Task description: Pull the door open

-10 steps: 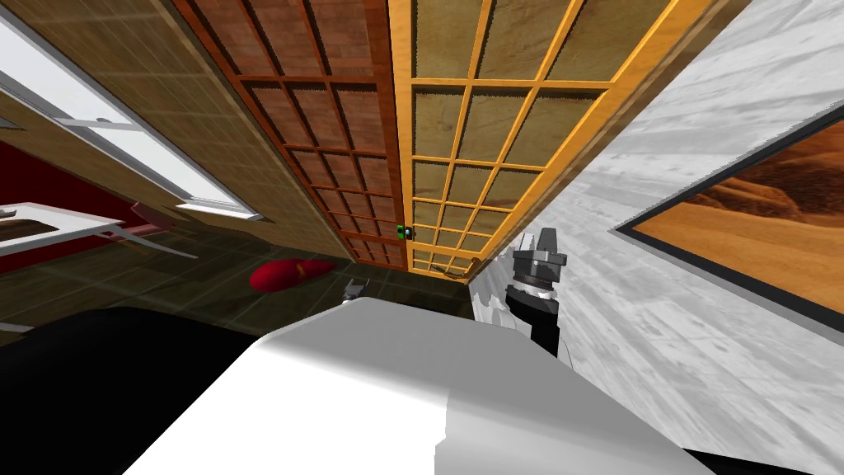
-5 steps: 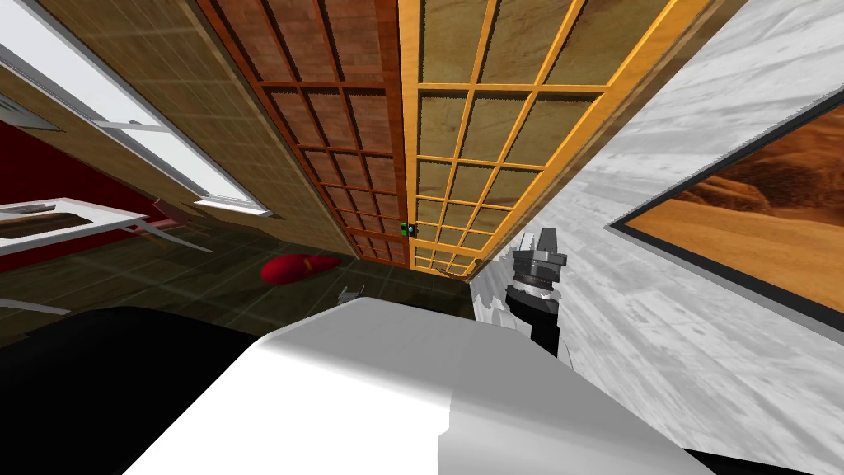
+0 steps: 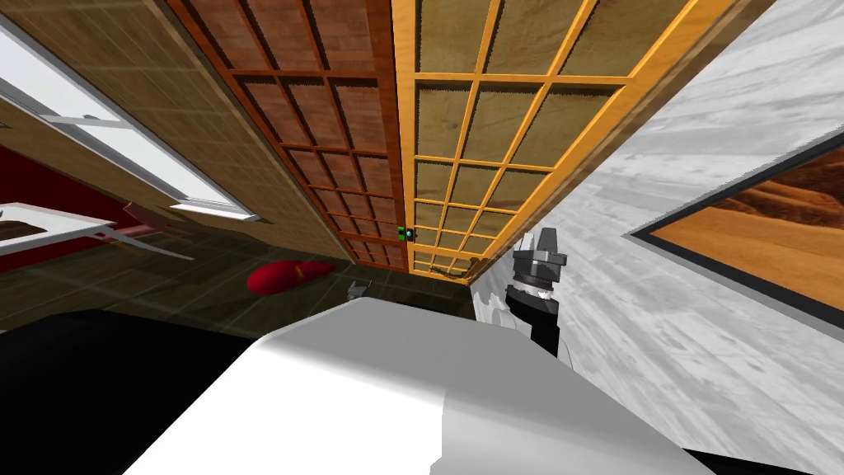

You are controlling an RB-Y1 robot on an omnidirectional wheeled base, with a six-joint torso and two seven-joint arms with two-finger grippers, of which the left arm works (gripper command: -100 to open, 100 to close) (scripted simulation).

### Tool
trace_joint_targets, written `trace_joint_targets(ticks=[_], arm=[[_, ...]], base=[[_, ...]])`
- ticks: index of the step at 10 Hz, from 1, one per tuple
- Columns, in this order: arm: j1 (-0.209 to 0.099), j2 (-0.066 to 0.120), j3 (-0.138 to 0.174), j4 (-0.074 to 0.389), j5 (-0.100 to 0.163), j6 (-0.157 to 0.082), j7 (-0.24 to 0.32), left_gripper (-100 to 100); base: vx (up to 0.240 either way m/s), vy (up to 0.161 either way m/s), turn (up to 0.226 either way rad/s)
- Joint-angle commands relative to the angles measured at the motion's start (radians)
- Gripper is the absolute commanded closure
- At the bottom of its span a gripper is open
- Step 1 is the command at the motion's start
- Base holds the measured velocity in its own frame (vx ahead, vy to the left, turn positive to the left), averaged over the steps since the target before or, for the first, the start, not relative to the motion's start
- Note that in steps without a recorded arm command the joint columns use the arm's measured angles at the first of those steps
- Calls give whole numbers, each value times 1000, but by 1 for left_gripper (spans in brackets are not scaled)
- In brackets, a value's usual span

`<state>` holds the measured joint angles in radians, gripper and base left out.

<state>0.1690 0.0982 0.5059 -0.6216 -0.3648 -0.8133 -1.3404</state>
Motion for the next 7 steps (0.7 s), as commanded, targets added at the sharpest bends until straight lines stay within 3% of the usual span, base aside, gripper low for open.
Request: trace_joint_targets(ticks=[1,2,3,4,7], arm=[[15,-17,-10,-50,-8,20,11,-100],[15,-17,-10,-56,-8,20,11,-100],[-22,-36,-14,-60,-15,18,6,-100],[-22,-36,-14,-59,-15,18,6,-100],[-79,-66,-25,-70,-23,13,2,-100]], base=[[126,48,-38],[39,23,6],[120,35,-98],[138,54,-55],[164,40,-58]])
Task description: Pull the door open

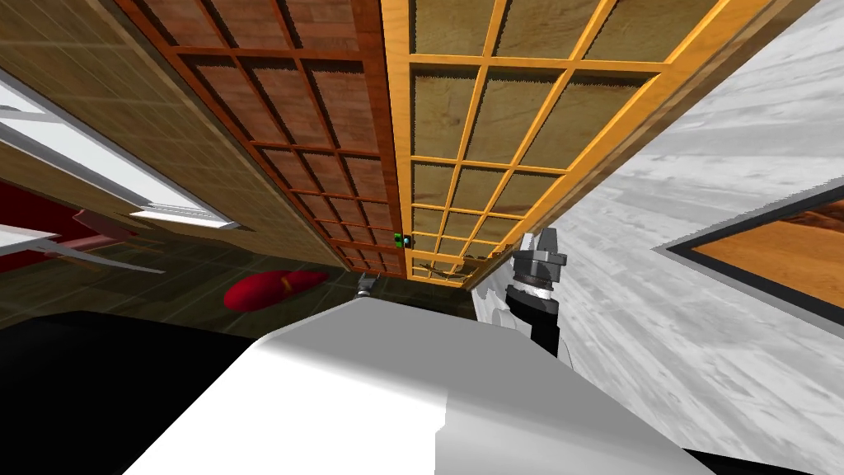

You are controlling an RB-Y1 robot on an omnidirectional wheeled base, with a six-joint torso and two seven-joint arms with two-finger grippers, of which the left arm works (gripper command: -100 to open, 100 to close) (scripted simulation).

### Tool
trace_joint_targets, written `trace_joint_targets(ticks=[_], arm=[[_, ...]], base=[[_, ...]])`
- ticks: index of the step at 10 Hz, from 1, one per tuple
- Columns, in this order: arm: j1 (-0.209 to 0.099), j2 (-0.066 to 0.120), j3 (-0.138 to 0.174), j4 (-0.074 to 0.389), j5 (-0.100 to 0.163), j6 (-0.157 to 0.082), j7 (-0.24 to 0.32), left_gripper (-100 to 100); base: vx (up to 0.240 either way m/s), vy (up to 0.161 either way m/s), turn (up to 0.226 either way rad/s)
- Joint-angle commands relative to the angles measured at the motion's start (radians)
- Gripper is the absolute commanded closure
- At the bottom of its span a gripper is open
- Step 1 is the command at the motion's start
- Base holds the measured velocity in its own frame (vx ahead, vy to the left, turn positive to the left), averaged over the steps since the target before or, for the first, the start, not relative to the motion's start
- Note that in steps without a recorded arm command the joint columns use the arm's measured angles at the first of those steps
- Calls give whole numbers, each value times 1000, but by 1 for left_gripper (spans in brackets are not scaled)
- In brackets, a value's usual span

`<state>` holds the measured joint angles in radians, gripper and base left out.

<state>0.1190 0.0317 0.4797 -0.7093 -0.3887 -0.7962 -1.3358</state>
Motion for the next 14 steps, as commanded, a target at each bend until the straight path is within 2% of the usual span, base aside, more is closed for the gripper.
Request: trace_joint_targets(ticks=[1,2,6,8,11,13,14], arm=[[-29,1,1,18,1,-4,-3,-100],[-29,1,1,18,1,-4,-3,-100],[-98,-33,-18,0,-8,-11,-5,-100],[-106,-37,-21,-2,-9,-12,-5,-100],[-154,-58,-37,-17,-14,-18,-5,-100],[-162,-62,-40,-19,-14,-19,-5,-100],[-186,-72,-48,-27,-17,-21,-6,-100]], base=[[135,47,-40],[57,29,-3],[144,39,-68],[127,49,-36],[123,12,-74],[117,28,-23],[148,42,-81]])
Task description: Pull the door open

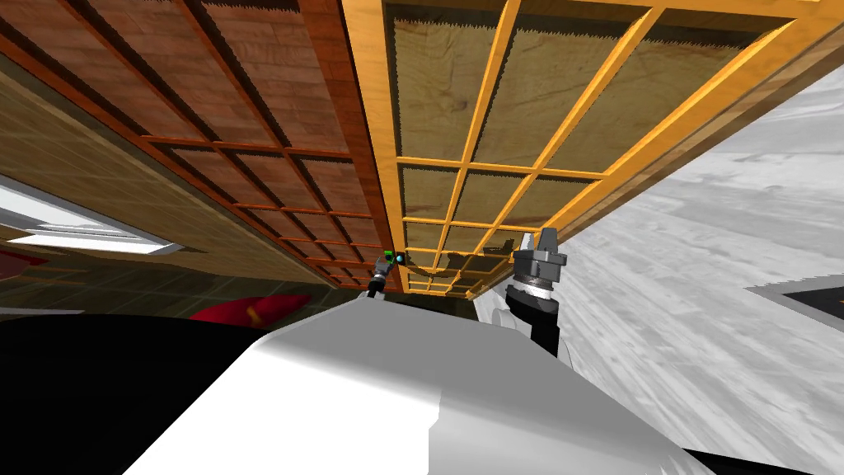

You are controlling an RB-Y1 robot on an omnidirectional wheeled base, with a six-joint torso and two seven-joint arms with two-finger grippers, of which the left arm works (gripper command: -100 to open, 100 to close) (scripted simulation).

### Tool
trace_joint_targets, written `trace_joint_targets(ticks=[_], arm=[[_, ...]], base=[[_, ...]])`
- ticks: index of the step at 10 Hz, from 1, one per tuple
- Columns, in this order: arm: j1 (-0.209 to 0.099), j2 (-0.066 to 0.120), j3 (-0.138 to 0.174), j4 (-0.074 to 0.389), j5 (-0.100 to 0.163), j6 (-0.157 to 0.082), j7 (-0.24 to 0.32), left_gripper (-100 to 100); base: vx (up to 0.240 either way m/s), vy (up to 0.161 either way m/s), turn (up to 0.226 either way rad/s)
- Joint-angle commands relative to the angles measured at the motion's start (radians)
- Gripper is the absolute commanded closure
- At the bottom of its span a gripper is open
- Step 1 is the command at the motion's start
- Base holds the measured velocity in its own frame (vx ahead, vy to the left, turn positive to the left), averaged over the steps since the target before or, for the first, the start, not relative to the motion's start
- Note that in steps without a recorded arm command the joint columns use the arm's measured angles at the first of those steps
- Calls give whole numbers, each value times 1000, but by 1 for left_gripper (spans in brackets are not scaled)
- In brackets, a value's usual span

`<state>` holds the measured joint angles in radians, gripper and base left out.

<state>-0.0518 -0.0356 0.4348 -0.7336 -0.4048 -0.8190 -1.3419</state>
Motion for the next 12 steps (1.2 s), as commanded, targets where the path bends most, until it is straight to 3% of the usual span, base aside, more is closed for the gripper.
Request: trace_joint_targets(ticks=[1,2,7,8,12], arm=[[0,0,0,0,0,0,0,-100],[0,0,0,0,0,0,0,100],[0,0,0,0,0,0,0,100],[23,7,2,12,6,5,13,100],[66,25,9,29,20,9,41,100]], base=[[75,23,-25],[-12,-4,20],[-13,-7,-3],[-82,8,1],[-169,-47,41]])
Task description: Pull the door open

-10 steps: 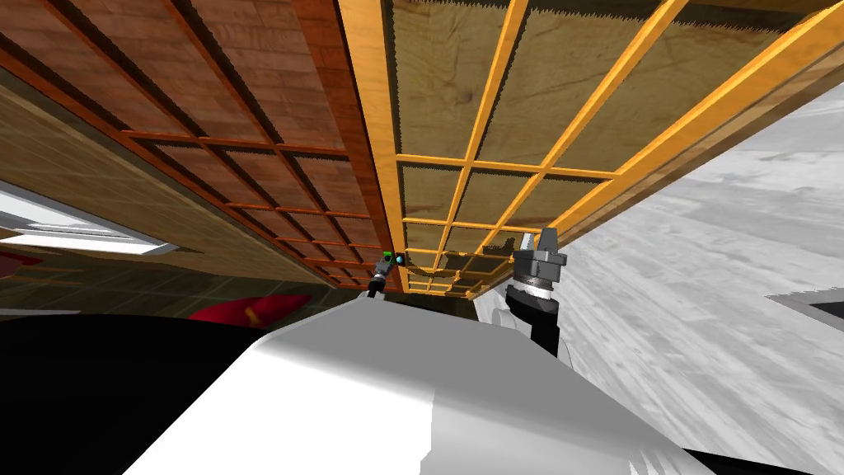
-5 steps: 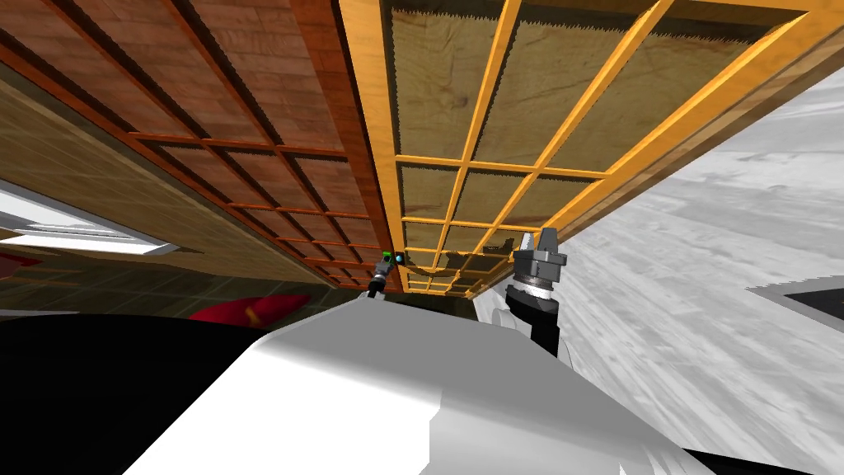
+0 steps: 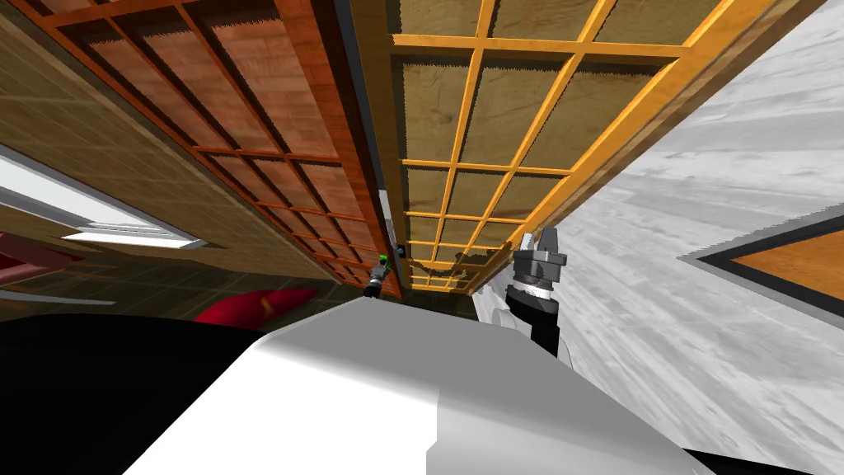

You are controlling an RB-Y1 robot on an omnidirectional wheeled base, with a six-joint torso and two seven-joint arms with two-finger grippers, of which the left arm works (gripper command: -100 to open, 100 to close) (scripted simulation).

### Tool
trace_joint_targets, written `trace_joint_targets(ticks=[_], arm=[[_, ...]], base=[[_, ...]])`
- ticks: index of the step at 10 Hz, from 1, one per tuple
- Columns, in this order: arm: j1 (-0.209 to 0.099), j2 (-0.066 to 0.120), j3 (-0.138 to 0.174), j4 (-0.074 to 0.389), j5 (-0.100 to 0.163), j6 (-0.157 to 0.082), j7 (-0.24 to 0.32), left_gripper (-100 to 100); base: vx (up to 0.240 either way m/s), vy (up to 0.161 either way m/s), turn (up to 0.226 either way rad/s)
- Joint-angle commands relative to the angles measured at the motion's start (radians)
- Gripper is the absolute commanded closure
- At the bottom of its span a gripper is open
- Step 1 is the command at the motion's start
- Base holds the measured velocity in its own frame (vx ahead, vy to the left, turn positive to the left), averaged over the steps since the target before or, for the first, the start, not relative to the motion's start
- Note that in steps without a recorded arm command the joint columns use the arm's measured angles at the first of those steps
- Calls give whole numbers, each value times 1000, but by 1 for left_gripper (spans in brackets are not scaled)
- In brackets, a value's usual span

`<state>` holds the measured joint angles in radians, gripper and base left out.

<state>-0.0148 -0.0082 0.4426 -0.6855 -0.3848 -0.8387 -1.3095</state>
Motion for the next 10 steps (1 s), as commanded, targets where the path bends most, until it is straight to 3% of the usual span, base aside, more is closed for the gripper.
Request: trace_joint_targets(ticks=[1,2,3,5,8,9,10], arm=[[29,-3,1,-20,0,29,9,100],[48,8,3,-12,11,31,33,100],[48,8,3,-33,11,31,33,100],[48,8,3,-12,11,31,33,100],[80,26,3,1,33,34,80,100],[72,42,-20,-15,15,10,79,-100],[68,52,-29,-18,8,4,85,-100]], base=[[-130,-9,24],[-144,-36,14],[-125,-29,23],[-26,-3,-2],[-87,-22,2],[-184,-11,-79],[-192,21,-161]])
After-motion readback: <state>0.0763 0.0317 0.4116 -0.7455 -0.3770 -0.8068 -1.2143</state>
